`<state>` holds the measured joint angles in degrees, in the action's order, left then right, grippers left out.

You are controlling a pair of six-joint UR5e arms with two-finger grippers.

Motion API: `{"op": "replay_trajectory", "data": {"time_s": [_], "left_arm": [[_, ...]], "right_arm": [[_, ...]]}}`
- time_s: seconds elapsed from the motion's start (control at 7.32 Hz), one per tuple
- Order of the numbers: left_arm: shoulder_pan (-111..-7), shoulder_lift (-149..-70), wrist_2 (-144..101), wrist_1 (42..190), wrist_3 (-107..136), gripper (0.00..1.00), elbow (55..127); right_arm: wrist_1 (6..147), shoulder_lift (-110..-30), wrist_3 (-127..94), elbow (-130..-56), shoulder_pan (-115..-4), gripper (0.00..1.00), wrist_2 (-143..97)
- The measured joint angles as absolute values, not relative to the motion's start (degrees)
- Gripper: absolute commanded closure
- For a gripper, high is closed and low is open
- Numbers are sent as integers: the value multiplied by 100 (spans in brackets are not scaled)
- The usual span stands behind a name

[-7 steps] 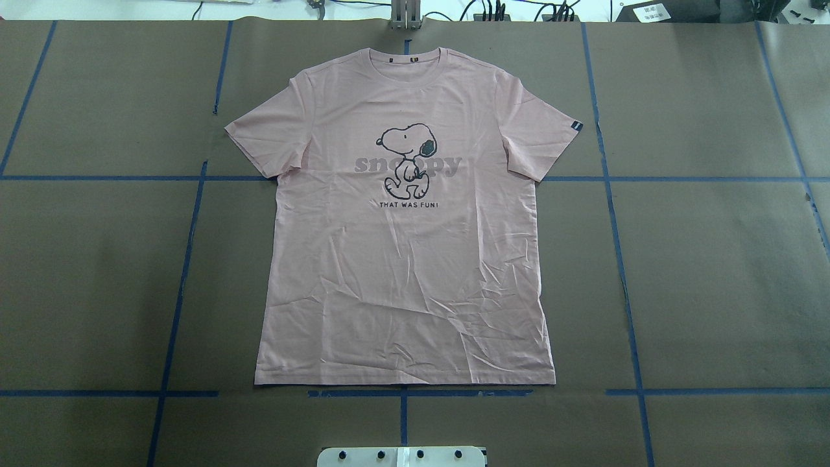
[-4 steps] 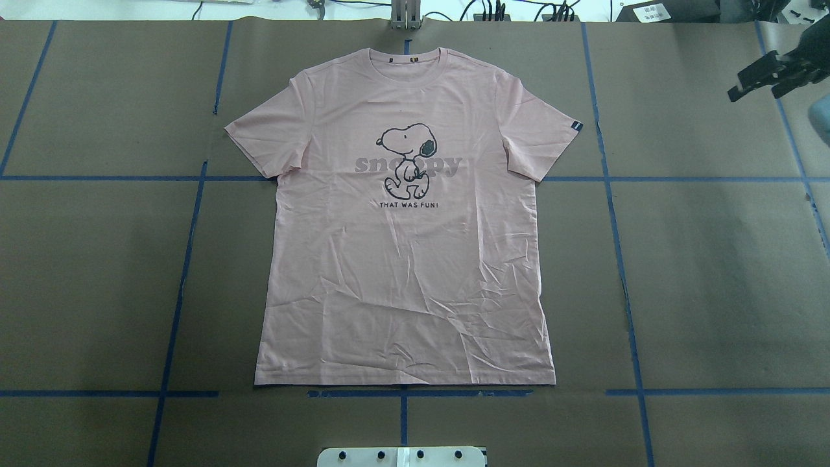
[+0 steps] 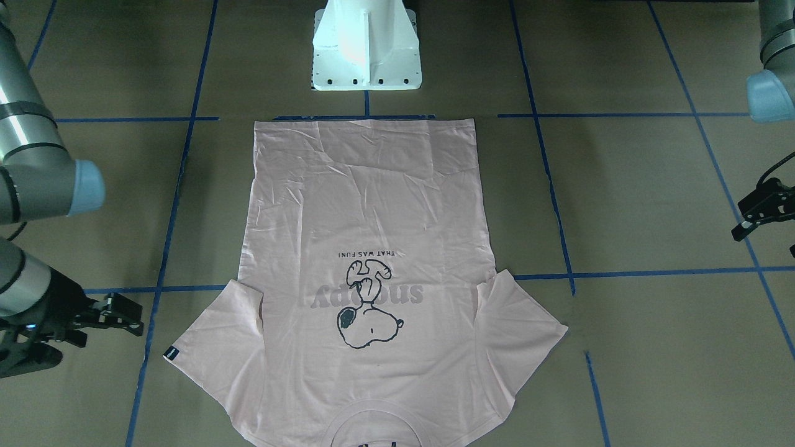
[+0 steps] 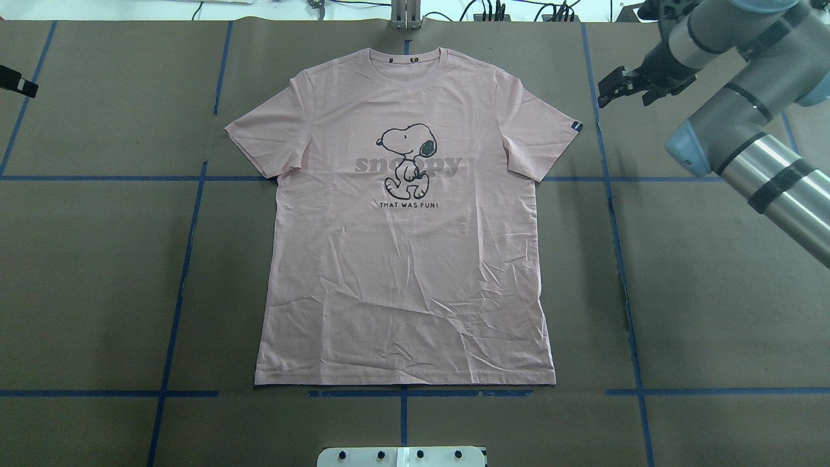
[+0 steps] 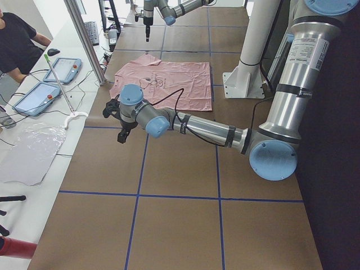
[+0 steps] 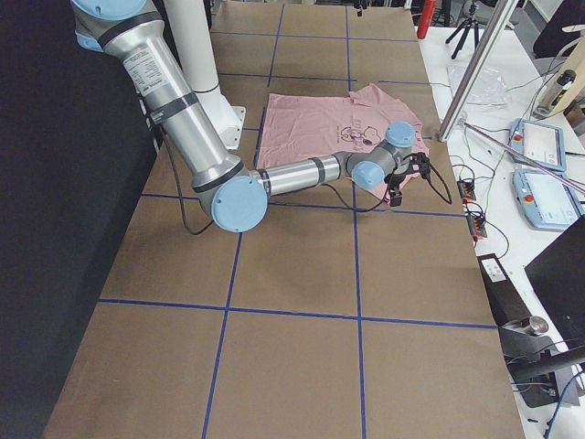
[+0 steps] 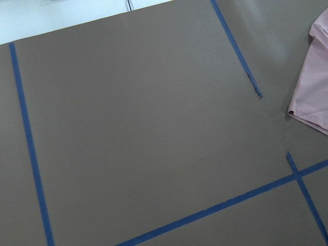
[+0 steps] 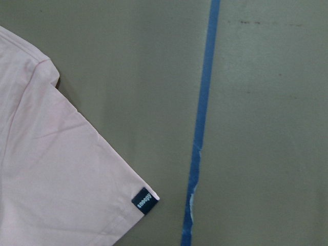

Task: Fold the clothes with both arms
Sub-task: 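Move the right gripper over the sleeve farthest from the robot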

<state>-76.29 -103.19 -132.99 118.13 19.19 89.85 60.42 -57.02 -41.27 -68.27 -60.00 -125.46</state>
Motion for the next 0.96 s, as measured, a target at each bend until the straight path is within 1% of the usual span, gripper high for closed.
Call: {"op": "replay_trajectory", "data": {"time_s": [0.27,0.41,0.55,0.96], "left_arm": [[-7608,-10311,-13182,12130,1953,0,8884],[-7605,-10319,-13166,12181,1962,0,8851],[-7603,-10332,-13160,12199,1969,0,8837],[-7603,-10344,-13157,12208,2001,0,8830]], "right_arm": [[5929,-5371,-4258,-6323,-5734,2,-12221],[5736,-5261,-4267,-6028,-5648,3,-12125],[5543,-5209,-4270,-5806,-5591,7,-12077],[5427,-5187,-4272,-5624,-5517,13,-12027]]}}
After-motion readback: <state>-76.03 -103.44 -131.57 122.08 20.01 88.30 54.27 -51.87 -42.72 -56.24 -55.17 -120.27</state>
